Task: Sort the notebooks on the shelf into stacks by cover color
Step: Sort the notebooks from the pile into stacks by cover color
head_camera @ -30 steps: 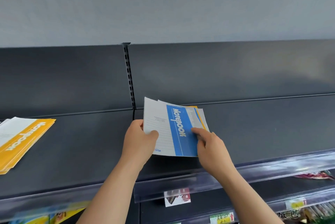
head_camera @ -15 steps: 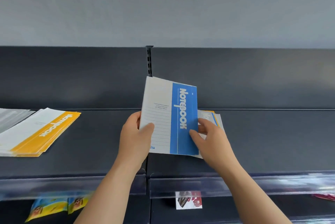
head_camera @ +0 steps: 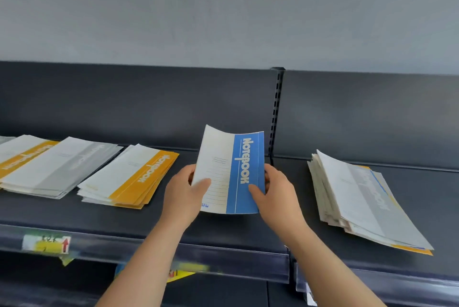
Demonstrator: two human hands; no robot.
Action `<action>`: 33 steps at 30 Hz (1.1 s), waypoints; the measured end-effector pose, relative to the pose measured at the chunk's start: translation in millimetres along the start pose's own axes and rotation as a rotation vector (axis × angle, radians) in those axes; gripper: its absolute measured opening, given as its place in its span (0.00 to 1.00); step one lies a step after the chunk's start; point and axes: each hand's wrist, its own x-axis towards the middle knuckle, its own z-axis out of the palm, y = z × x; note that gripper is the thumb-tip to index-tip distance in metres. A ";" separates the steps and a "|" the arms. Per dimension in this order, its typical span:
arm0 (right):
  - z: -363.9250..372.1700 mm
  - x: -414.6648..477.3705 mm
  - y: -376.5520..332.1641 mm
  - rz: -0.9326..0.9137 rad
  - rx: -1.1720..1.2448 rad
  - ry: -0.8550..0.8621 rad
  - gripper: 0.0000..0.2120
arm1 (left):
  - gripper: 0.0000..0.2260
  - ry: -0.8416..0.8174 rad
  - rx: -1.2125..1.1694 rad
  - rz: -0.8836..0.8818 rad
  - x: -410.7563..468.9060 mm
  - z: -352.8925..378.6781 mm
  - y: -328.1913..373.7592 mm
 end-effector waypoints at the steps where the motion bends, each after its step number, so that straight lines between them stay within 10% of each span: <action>1: 10.0 4.3 0.6 0.016 -0.037 -0.010 0.13 | 0.14 -0.020 0.012 -0.004 6.6 -3.7 -9.0; 20: 46.3 6.9 -1.4 0.091 -0.355 0.023 0.22 | 0.19 -0.079 0.570 0.136 49.0 -7.9 -48.2; 33: -98.5 -39.7 4.1 0.010 -0.497 0.340 0.19 | 0.15 -0.205 0.026 0.390 -9.3 54.3 66.9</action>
